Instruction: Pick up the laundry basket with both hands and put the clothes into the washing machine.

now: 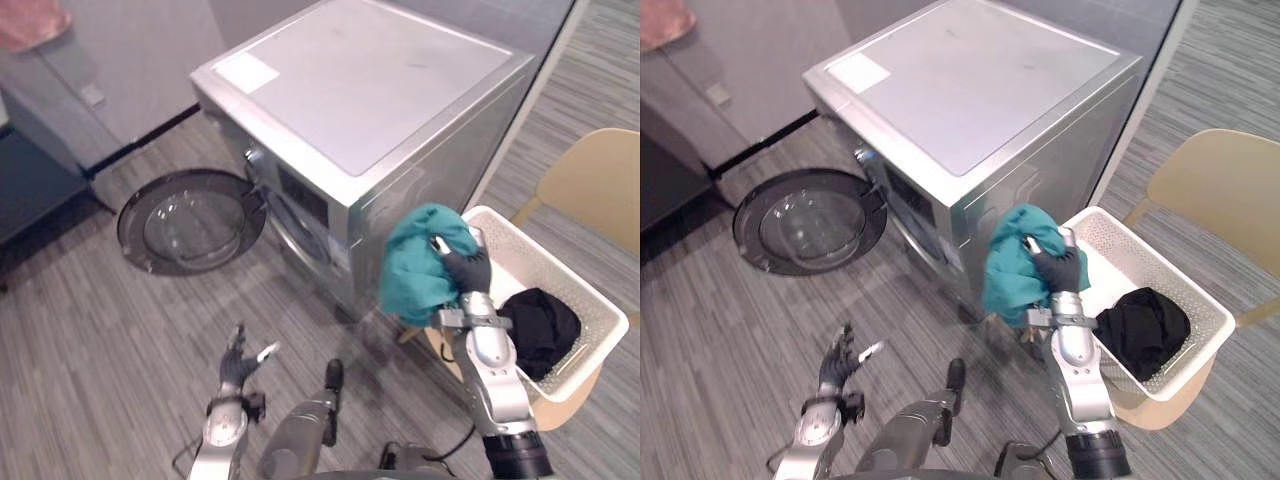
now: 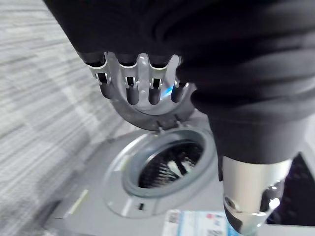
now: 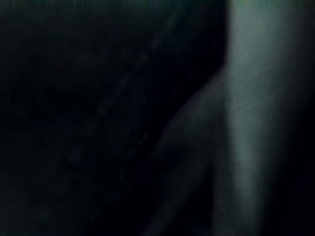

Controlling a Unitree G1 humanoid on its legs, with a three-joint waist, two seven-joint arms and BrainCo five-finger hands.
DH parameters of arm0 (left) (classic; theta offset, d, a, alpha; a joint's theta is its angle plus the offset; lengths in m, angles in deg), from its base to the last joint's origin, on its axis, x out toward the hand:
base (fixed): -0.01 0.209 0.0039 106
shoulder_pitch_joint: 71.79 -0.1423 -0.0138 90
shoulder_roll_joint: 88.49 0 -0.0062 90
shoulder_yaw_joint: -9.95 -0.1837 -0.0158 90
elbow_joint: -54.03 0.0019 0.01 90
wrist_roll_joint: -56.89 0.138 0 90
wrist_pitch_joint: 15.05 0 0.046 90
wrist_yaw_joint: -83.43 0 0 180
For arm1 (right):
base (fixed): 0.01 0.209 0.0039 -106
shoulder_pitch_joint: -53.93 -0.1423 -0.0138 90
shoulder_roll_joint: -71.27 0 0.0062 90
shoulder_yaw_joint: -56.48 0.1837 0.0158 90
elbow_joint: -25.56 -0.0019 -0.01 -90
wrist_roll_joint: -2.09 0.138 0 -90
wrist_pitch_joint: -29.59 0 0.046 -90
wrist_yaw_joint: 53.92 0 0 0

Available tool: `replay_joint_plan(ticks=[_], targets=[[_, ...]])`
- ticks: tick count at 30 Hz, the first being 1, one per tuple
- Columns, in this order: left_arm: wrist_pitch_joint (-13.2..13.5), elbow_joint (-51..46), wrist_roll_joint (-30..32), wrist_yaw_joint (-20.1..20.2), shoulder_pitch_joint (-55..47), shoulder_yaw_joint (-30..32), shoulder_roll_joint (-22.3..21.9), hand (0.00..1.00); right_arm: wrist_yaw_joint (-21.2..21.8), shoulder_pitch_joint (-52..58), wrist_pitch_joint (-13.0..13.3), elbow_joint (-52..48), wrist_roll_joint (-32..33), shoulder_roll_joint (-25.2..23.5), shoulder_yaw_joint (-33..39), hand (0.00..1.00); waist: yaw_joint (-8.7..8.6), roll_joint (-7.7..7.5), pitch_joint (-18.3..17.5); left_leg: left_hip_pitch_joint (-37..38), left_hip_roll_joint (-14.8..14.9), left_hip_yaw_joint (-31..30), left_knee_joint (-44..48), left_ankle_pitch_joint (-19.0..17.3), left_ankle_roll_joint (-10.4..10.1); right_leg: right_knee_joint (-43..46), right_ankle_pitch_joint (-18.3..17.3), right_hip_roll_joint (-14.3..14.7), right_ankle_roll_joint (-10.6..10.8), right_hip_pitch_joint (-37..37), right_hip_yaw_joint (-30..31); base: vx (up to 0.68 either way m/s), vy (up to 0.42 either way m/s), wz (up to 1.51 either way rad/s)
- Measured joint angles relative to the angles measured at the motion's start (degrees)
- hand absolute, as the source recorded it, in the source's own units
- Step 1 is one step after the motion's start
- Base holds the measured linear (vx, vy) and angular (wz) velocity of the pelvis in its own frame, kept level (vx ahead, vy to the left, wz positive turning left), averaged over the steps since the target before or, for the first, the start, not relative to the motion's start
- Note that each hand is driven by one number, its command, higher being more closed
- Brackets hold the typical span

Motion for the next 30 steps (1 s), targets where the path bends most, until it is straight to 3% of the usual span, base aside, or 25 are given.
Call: replay_joint_plan(ticks=[1,2,3,5,12,13,17,18,25,30], targets=[[1.11,-3.51,1.26,0.02,0.21,-2.62,-0.04,0.00,2.02,-0.61,0.13,-0.77,1.99,-0.03,-1.75,1.00,-0.85,2.07,-1.50,5.36,1.08,-2.04,-10.77,0.73,-1.67,-1.52,1.01,1.03,0.61,0.04,-1.47,-0.06,0.036,0.51],[1.60,-4.45,1.76,0.05,1.31,-3.86,0.21,0.00,2.46,-1.05,0.17,-0.71,2.80,-0.48,-2.06,1.00,-0.96,2.29,-1.63,6.85,0.94,-2.75,-14.42,2.30,-1.64,-1.68,1.16,1.03,0.81,0.03,-2.01,-0.09,0.071,0.44],[1.94,-4.69,1.93,-0.02,2.74,-5.05,0.23,0.00,2.85,-1.18,0.18,-0.71,3.63,-1.01,-2.20,1.00,-0.70,2.23,-1.65,7.74,0.77,-2.91,-16.63,3.59,-2.19,-1.87,1.41,0.83,1.12,0.16,-2.51,-0.12,0.091,0.26],[2.61,-5.47,2.36,-0.13,4.83,-6.58,0.29,0.00,3.32,-1.68,0.16,-0.59,5.49,-2.31,-4.63,1.00,-0.70,1.84,-1.78,8.90,0.46,-3.26,-18.97,4.54,-1.16,-1.96,1.91,0.76,1.87,0.62,-2.82,-0.08,0.077,0.14],[2.56,-5.37,6.08,-3.15,14.32,-14.30,1.31,0.00,6.80,-7.92,0.06,3.43,12.37,-6.81,-23.78,1.00,-0.71,0.19,-2.94,11.78,-1.02,-3.42,-19.13,5.58,0.27,-2.51,2.69,-0.35,3.09,3.10,-2.23,-0.06,0.063,0.02],[2.54,-5.08,6.28,-4.16,15.25,-14.99,1.66,1.00,6.93,-8.09,0.06,4.70,14.09,-7.26,-25.25,1.00,-0.72,0.02,-3.28,11.89,-0.93,-3.48,-19.19,5.57,0.26,-2.53,2.74,-0.23,3.05,3.15,-2.01,-0.07,0.000,-0.03],[2.10,-2.29,8.47,-6.22,16.57,-16.98,3.50,1.00,7.40,-7.69,0.01,8.06,21.64,-6.36,-28.23,1.00,-0.96,0.06,-4.28,11.83,-0.30,-3.33,-19.51,5.38,0.01,-3.25,3.59,0.52,2.63,3.12,-1.35,-0.07,-0.013,-0.10],[1.79,-1.67,8.48,-6.66,16.58,-17.55,4.06,1.00,8.04,-7.49,-0.04,8.74,23.82,-5.77,-28.64,0.00,-0.92,-0.01,-4.40,11.83,0.08,-3.05,-19.51,5.45,-0.09,-3.56,3.96,0.93,2.45,3.13,-0.95,-0.06,-0.026,-0.15],[1.20,-0.14,8.43,-6.80,16.59,-19.21,5.17,1.00,9.35,-4.36,0.10,8.74,26.69,-3.21,-29.17,0.00,-1.27,-0.40,-4.95,11.81,1.25,-2.77,-19.51,5.95,-0.79,-3.84,4.44,2.14,1.81,3.04,-0.44,-0.03,-0.049,-0.06],[1.08,-0.18,8.30,-6.65,15.21,-17.37,4.98,1.00,9.53,-0.73,0.14,8.62,23.68,-2.77,-25.66,0.00,-1.16,-0.55,-5.05,11.65,1.96,-2.77,-19.51,6.48,-0.88,-3.99,4.69,2.89,1.38,2.99,-0.45,0.01,-0.059,-0.02]])
